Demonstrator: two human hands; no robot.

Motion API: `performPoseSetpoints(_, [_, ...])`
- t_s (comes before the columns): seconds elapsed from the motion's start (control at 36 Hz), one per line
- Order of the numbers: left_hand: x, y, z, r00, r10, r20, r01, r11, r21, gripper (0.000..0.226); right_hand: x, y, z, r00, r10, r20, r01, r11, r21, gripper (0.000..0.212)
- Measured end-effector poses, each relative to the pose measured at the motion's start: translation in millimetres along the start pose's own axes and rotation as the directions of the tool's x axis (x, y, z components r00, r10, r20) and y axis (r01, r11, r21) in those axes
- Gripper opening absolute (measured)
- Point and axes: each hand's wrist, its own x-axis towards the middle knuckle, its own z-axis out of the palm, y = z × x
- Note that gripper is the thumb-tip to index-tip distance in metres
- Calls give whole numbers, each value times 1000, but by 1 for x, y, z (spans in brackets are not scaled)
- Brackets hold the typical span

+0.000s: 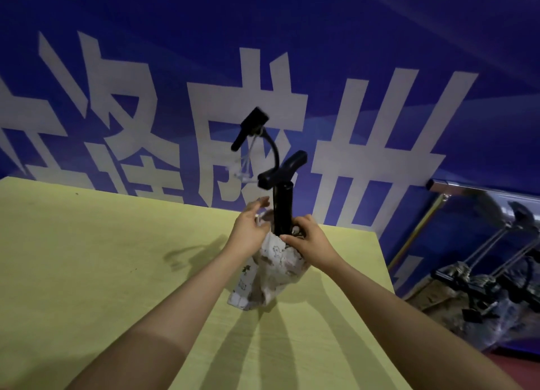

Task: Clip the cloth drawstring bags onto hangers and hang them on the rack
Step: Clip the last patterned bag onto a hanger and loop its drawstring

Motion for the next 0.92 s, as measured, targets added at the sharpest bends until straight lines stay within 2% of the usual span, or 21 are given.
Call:
performPoseSetpoints(0.06, [2, 1, 0, 1000, -12, -10, 11, 998, -59, 51, -3, 3, 3, 1000, 2, 27, -2, 1000, 8, 35])
performPoseSetpoints(0.11, [0, 2, -2, 1000, -24, 8, 25, 998, -61, 62, -4, 6, 6, 999, 3, 50, -5, 1000, 25, 37])
performPoseSetpoints(0.17, [-4, 1, -3, 996, 86, 27, -84, 994, -75, 80, -4, 9, 9, 999, 2, 50, -4, 999, 33, 35])
performPoseSetpoints(0.22, [-9, 1, -2, 980, 189, 68, -184, 981, -68, 88, -3, 12, 10, 998, 7, 58, -8, 1000, 30, 31])
performPoseSetpoints(0.31, [-14, 7, 4, 988, 148, 38, -144, 984, -108, 76, -4, 16, 12, 995, 20, 96, -20, 1000, -1, 31])
performPoseSetpoints(0.39, [-12, 12, 8, 992, 123, 15, -121, 988, -96, 80, -4, 16, 12, 993, 32, 111, -32, 999, -8, 31])
performPoseSetpoints(0.47, [-10, 20, 10, 992, 125, 8, -124, 989, -79, 73, -4, 16, 7, 993, 22, 112, -23, 1000, 6, 36])
performPoseSetpoints(0.53, [-9, 21, 12, 994, 103, -33, -105, 992, -73, 72, -4, 18, 0, 997, 7, 75, -7, 1000, 2, 40])
performPoseSetpoints(0.61, [-9, 22, 14, 995, 73, -70, -81, 989, -121, 63, -7, 22, -13, 1000, 14, -6, -14, 1000, 21, 33])
performPoseSetpoints(0.69, [-10, 28, 13, 992, 124, -19, -124, 992, -32, 48, -4, 25, -25, 998, -11, -67, 11, 1000, 3, 32])
performPoseSetpoints(0.75, [1, 24, 14, 987, 148, -57, -148, 989, 2, 44, 0, 24, -32, 996, -48, -81, 45, 998, -44, 34])
performPoseSetpoints(0.86, [4, 26, 11, 976, 219, -9, -215, 966, 146, 60, 3, 15, -39, 998, -60, 9, 60, 989, -137, 46])
performPoseSetpoints(0.92, [6, 28, 9, 964, 257, -66, -235, 943, 235, 66, 2, 11, -36, 998, -11, 57, 16, 996, -89, 35])
